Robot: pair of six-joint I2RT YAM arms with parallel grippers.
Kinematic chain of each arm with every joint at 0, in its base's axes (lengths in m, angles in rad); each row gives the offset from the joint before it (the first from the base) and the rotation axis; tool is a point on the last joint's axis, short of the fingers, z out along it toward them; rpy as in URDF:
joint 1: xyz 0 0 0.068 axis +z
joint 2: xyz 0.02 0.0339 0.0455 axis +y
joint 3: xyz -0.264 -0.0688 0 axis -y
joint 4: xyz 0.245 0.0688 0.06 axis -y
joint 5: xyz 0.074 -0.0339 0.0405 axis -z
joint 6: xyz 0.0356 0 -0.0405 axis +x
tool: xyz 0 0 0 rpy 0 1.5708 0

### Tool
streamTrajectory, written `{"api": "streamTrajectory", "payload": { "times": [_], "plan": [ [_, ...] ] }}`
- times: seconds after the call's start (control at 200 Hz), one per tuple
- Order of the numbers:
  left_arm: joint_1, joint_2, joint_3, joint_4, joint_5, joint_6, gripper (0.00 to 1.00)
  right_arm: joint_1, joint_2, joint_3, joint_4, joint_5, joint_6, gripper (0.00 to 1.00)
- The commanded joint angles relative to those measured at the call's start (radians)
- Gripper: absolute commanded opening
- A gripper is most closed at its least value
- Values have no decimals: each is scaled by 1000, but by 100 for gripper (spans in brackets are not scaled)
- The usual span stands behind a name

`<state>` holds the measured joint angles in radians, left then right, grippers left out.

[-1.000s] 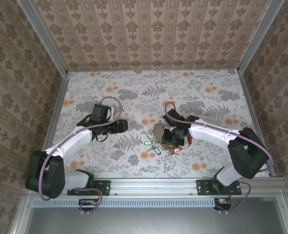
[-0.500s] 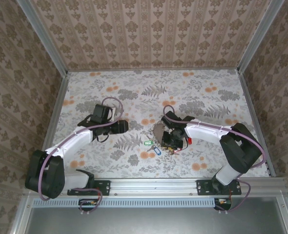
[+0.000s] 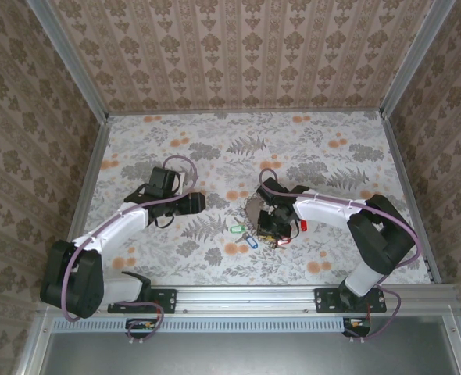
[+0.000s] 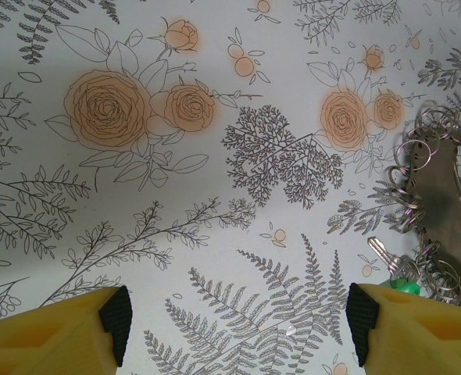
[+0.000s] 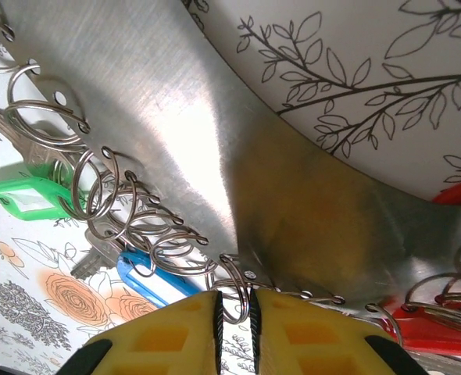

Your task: Put the keys on the keyring

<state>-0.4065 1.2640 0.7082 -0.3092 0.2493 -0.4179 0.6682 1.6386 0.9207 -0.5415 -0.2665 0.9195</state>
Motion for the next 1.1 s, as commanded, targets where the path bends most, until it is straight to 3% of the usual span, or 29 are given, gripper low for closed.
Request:
{"api": "streamTrajectory", "payload": {
  "times": [0.0, 0.965, 1.095],
  "plan": [
    [-5, 14, 2, -4, -12, 12, 76, 4, 9, 27, -2, -11, -10, 20],
    [-44, 28, 8, 25, -1, 49, 76, 4, 66, 93, -50, -1, -34, 23],
    [-98, 15, 2, 44, 44, 81, 69, -2, 40, 85, -42, 3, -59, 24]
  ]
}}
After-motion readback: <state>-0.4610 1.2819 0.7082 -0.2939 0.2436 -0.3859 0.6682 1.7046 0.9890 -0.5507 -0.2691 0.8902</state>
